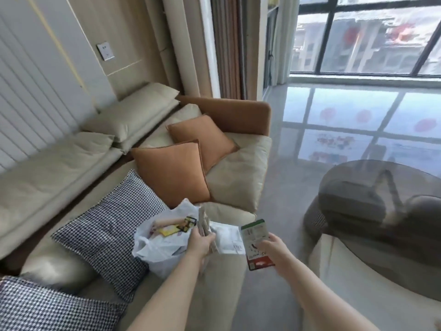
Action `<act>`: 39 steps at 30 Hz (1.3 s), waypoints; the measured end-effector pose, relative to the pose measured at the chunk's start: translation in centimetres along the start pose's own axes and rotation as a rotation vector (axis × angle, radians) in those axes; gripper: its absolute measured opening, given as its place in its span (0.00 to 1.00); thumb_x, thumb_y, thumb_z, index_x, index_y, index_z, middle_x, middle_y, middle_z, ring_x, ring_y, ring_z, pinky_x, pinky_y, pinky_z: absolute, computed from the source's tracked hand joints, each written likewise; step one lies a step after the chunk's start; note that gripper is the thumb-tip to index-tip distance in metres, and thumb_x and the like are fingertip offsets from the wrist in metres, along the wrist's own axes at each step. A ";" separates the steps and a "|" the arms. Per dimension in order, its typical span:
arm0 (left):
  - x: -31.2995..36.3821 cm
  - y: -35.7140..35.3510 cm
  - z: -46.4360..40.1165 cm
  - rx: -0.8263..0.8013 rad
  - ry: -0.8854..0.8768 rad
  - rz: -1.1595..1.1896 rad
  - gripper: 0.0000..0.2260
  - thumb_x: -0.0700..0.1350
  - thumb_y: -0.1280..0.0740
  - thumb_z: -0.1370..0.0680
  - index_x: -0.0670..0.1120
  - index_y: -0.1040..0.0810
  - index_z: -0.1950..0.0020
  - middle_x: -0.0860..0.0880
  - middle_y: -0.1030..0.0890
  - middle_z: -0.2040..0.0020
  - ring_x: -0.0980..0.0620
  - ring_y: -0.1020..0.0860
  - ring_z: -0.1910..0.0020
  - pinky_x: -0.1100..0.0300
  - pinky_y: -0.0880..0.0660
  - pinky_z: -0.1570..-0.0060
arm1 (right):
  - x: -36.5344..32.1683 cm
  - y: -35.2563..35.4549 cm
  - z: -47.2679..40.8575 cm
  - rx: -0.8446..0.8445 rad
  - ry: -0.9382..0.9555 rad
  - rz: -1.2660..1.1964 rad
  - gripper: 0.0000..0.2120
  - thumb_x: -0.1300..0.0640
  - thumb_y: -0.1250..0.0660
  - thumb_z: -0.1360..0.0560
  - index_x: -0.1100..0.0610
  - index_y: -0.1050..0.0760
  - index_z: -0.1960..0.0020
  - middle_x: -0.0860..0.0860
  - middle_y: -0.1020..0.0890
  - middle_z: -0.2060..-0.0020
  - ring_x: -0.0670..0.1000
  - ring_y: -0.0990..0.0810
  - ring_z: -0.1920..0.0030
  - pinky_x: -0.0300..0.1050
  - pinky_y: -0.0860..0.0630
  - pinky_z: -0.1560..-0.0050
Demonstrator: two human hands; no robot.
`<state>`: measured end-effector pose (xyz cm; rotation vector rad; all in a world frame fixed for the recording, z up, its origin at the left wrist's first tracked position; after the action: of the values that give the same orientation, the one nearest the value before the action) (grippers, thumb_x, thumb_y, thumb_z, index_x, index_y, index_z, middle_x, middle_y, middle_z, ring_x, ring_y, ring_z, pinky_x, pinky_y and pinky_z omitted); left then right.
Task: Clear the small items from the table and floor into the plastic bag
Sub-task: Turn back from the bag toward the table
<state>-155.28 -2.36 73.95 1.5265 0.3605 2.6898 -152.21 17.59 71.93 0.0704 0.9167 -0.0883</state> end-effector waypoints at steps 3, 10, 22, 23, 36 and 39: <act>0.0 4.9 -2.0 0.045 0.033 0.029 0.12 0.35 0.36 0.22 0.44 0.30 0.40 0.45 0.24 0.49 0.51 0.25 0.57 0.59 0.27 0.61 | -2.4 -5.5 -1.5 -0.046 -0.017 0.024 0.11 0.69 0.40 0.26 0.59 0.24 0.48 0.57 0.17 0.59 0.56 0.18 0.62 0.43 0.22 0.65; 0.2 13.7 -8.2 0.102 0.107 0.095 0.16 0.35 0.36 0.22 0.43 0.32 0.35 0.44 0.24 0.46 0.46 0.25 0.50 0.53 0.26 0.51 | -5.7 -15.3 -5.1 -0.073 0.024 0.166 0.12 0.69 0.38 0.26 0.59 0.23 0.47 0.55 0.17 0.60 0.54 0.18 0.63 0.45 0.20 0.62; -0.8 18.1 -15.4 0.148 0.190 0.040 0.15 0.36 0.36 0.23 0.40 0.31 0.37 0.47 0.24 0.55 0.52 0.24 0.59 0.59 0.27 0.65 | -6.5 -23.0 -10.9 -0.024 -0.079 0.458 0.12 0.62 0.44 0.23 0.61 0.27 0.43 0.58 0.19 0.50 0.58 0.18 0.51 0.51 0.18 0.55; -1.0 18.1 -15.9 0.150 0.194 0.030 0.17 0.36 0.36 0.23 0.41 0.32 0.35 0.47 0.24 0.53 0.52 0.24 0.58 0.60 0.28 0.65 | -6.4 -23.4 -11.6 -0.037 -0.088 0.488 0.12 0.61 0.44 0.23 0.60 0.28 0.42 0.58 0.20 0.49 0.57 0.19 0.51 0.50 0.18 0.56; -4.9 14.5 -22.6 0.059 0.385 -0.117 0.30 0.36 0.37 0.23 0.48 0.44 0.24 0.48 0.26 0.42 0.49 0.24 0.49 0.60 0.23 0.56 | -4.2 -26.9 -21.0 -0.145 -0.154 0.802 0.13 0.56 0.44 0.21 0.60 0.27 0.41 0.47 0.28 0.64 0.51 0.25 0.54 0.46 0.24 0.48; -6.1 14.2 -23.3 0.079 0.410 -0.177 0.27 0.38 0.36 0.23 0.48 0.40 0.26 0.47 0.24 0.40 0.48 0.23 0.48 0.56 0.24 0.48 | -3.1 -27.5 -22.2 -0.238 -0.189 0.764 0.19 0.60 0.42 0.21 0.57 0.33 0.31 0.53 0.22 0.50 0.49 0.28 0.54 0.44 0.26 0.50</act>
<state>-170.72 -21.36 60.37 0.8932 0.5875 2.8547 -174.54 -7.38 60.33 0.1834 0.6574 0.7109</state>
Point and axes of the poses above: each hand's wrist, its own z-axis away from the middle knuckle, its own y-axis out of the back of the hand, x = y × z, the point moved 1 cm from there along -z, towards the middle knuckle
